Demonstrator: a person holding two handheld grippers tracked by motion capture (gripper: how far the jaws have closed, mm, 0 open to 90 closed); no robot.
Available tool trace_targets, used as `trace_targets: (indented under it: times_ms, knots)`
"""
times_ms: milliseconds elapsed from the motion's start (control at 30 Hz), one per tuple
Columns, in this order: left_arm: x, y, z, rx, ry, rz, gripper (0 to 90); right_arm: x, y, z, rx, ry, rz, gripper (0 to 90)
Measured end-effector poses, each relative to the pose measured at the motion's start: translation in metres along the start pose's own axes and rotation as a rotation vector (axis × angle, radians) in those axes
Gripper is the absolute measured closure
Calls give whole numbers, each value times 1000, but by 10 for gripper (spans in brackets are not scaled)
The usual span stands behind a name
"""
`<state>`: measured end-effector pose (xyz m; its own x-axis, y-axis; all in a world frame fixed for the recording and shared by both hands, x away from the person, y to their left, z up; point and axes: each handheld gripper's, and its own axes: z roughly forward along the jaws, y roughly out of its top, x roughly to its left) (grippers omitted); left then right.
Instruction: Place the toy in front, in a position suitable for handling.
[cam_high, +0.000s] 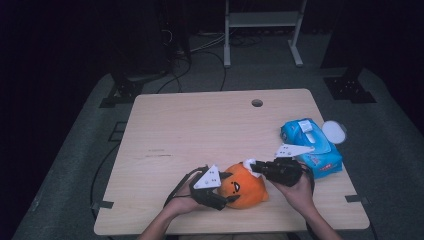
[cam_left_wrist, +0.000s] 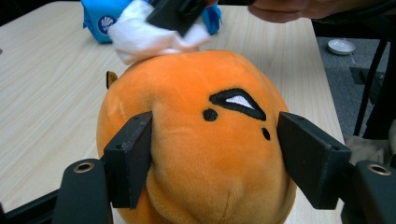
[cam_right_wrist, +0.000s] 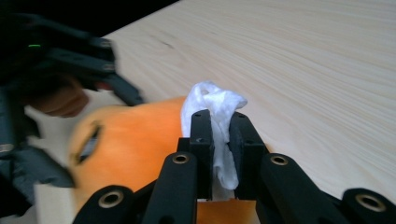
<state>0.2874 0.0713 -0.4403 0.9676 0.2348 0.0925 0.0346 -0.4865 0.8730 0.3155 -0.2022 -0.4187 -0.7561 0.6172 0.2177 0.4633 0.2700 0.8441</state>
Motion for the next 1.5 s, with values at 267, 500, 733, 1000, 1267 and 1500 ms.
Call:
trace_targets:
  times_ms: [267,500,733,1000,1267,1500]
  knots:
    - [-11,6,5,22,-12,80,299,19,8,6,-20,61,-52,801]
    - [-11,6,6,5,-15,83,304,-4,4,4,23,-29,-8,806]
    - [-15,7,8,17,-37,114,301,19,10,7,-3,35,-78,806]
    - [1,-4,3,15,-5,11,316,-12,-1,-1,22,-31,23,809]
    - [15,-11,1,-20,10,-88,316,-7,-9,-16,22,34,8,811]
    - [19,-12,1,-31,67,-147,294,10,-3,-12,27,19,-58,809]
